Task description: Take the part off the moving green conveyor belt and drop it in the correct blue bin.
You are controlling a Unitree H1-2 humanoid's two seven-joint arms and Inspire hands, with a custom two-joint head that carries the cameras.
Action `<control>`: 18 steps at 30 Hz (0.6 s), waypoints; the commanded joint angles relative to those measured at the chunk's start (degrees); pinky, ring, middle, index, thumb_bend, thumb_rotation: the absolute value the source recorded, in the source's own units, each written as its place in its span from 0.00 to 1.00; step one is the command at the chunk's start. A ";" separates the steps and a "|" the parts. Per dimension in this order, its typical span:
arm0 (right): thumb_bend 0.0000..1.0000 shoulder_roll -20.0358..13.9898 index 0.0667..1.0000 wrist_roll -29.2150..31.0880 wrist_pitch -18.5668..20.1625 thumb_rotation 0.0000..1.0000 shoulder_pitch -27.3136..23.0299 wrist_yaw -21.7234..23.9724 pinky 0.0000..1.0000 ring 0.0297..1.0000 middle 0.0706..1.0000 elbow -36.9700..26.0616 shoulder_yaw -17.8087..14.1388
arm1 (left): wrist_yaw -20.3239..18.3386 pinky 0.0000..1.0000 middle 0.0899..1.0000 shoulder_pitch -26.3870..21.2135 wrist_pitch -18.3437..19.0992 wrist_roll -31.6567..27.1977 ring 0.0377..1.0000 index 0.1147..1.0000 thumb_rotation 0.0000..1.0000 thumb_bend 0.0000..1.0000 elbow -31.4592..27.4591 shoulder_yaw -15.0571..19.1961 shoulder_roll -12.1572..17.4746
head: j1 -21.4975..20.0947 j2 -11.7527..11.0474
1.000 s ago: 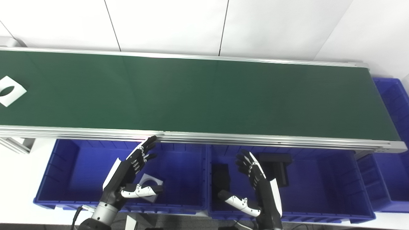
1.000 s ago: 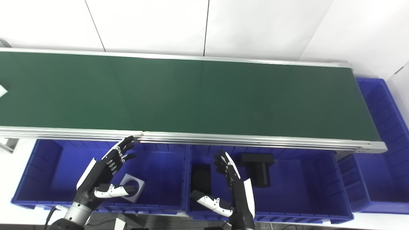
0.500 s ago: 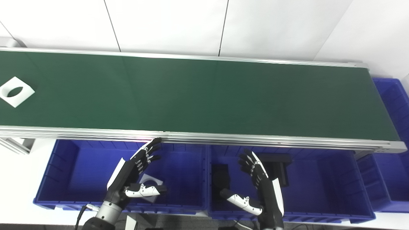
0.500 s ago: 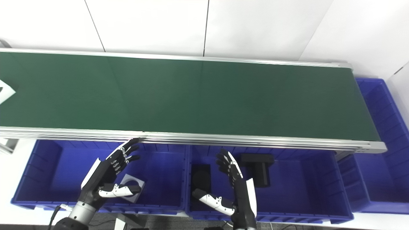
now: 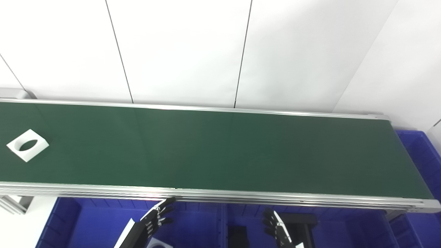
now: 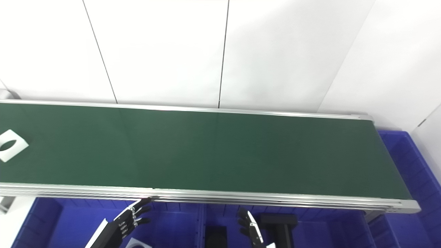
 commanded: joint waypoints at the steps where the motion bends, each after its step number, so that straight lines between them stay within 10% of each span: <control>1: 0.84 -0.77 0.89 0.59 -3.41 0.33 -0.78 -2.67 0.79 0.86 0.88 -0.51 1.25 | 0.14 0.80 0.92 -0.95 -2.54 -0.26 0.89 0.85 0.28 0.89 -0.19 -0.21 0.42 | 0.09 0.03; 18: 0.81 -7.00 0.98 6.87 -3.41 0.33 -1.57 -3.92 0.90 0.91 0.94 -0.12 3.81 | 5.90 0.67 0.85 0.78 -2.54 1.29 0.80 0.77 0.31 0.91 -8.61 -1.67 -1.75 | 23.87 -2.51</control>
